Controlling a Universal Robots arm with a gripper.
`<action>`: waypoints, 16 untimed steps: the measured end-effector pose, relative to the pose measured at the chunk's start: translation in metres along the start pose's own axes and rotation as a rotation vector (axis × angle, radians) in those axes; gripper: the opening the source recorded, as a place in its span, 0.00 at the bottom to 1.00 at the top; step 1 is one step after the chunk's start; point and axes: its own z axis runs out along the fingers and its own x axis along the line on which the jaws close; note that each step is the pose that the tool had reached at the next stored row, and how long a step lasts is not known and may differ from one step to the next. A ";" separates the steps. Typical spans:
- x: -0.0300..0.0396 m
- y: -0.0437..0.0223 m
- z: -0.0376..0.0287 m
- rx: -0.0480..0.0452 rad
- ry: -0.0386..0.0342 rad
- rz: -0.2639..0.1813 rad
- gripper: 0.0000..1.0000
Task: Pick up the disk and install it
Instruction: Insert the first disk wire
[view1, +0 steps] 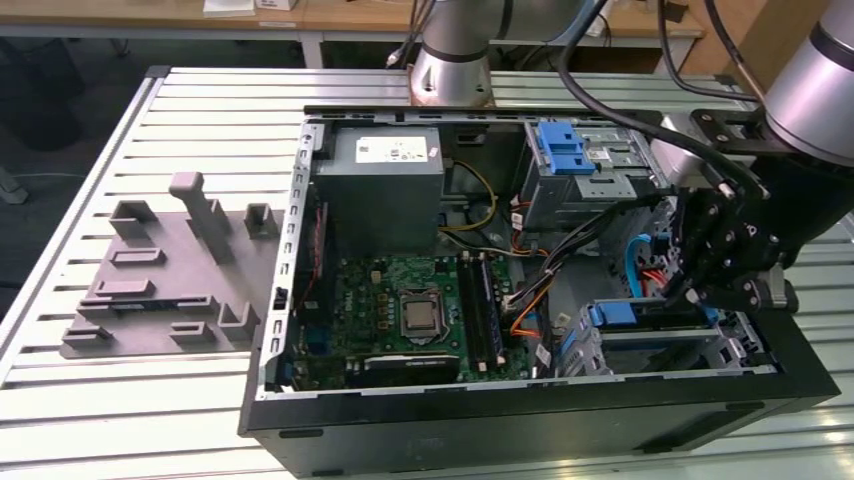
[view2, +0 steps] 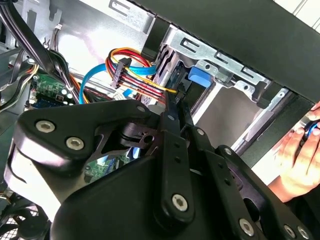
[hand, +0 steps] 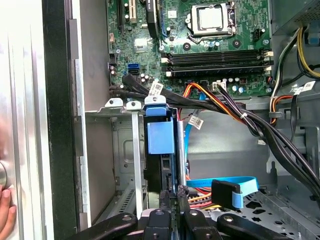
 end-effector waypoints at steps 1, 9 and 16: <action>0.0003 0.0000 0.0006 -0.0008 0.0001 0.001 0.16; 0.0008 -0.0001 0.0024 -0.0034 0.0005 0.002 0.16; 0.0010 0.0000 -0.0015 -0.0035 0.0002 0.003 0.24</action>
